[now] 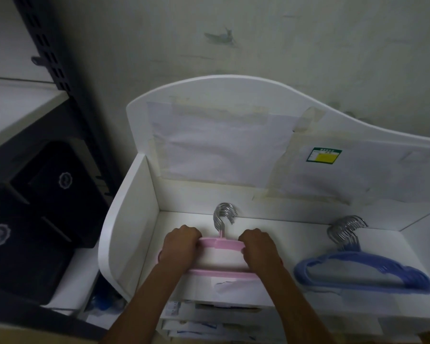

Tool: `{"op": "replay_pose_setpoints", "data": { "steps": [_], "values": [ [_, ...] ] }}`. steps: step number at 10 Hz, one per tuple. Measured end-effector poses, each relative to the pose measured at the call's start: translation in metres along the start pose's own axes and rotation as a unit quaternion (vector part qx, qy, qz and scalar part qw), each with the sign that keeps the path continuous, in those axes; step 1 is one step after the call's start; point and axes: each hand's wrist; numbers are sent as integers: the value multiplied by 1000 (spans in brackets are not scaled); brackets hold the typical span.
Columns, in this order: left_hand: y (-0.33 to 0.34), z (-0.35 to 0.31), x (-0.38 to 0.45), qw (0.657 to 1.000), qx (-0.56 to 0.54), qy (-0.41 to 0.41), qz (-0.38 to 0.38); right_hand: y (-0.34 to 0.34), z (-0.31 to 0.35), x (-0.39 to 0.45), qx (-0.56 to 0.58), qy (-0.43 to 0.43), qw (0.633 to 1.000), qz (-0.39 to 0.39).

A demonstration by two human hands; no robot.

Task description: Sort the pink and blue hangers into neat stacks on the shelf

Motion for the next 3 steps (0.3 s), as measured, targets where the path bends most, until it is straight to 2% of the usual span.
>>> {"op": "replay_pose_setpoints", "data": {
  "steps": [2, 3],
  "values": [
    [-3, -5, -6, 1000, -2, -7, 15, -1, -3, -8, 19, -13, 1000, -7],
    [-8, 5, -12, 997, -70, 21, 22, 1, -15, -18, 101, -31, 994, -23]
  ]
}}
Point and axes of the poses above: each hand's wrist, its own x-axis towards the middle knuckle, its own y-axis out of the palm, z = x × y, and after that the axes turned 2 degrees about y, right-handed
